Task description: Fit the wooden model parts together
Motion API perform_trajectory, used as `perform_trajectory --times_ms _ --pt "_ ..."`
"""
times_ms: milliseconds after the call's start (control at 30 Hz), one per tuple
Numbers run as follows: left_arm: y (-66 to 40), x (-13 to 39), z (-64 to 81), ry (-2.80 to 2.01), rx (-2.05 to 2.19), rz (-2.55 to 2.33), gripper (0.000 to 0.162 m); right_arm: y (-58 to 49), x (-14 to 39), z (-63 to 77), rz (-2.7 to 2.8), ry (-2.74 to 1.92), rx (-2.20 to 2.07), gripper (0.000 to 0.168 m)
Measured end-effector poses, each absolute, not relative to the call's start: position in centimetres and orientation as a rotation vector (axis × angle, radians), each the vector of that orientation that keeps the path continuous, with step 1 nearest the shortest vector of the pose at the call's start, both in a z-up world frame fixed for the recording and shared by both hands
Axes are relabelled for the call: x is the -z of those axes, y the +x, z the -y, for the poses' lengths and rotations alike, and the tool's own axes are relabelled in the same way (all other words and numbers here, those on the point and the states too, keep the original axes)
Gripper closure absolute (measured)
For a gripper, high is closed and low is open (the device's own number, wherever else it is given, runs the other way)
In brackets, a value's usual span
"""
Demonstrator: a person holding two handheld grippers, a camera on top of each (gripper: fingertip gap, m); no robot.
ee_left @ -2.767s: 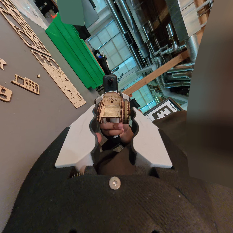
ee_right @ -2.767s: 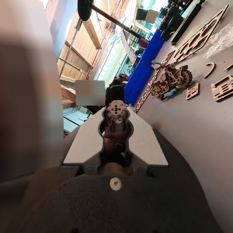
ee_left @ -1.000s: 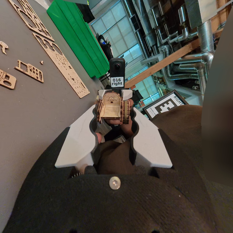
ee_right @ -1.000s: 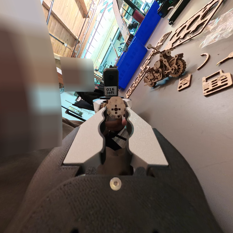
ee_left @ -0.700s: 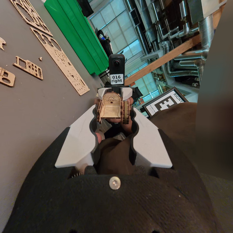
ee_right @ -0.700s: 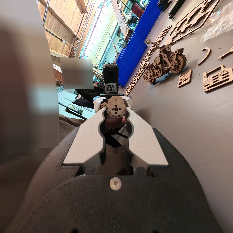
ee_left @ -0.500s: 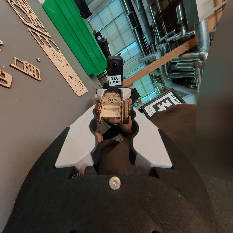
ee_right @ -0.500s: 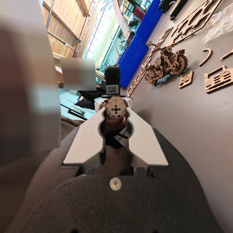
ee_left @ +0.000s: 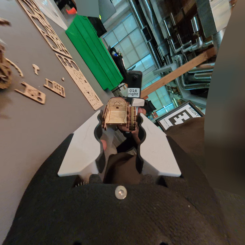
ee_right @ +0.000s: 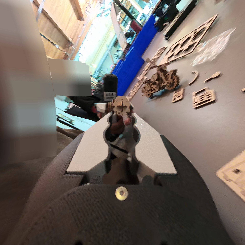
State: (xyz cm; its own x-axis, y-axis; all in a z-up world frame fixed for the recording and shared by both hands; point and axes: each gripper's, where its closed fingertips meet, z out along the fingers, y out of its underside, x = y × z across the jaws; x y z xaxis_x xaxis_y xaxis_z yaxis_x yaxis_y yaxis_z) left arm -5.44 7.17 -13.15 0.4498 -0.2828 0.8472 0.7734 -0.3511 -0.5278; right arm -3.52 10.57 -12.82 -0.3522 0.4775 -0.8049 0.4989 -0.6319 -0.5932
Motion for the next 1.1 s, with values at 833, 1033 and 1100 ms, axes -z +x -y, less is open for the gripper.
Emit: perform_trajectory --times_ms 833,1033,1100 --pt "-7.0 14.9 -7.5 -1.679 0.975 0.425 0.112 -1.0 22.1 -7.1 -2.681 1.997 1.171 0.135" --pt "-6.9 14.8 -7.4 -1.676 0.982 0.423 0.112 -1.2 22.2 -6.7 -2.767 1.967 1.162 0.138" --pt "-6.8 14.8 -7.4 -1.675 0.987 0.421 0.112 -1.3 22.2 -6.8 -2.770 1.964 1.166 0.139"
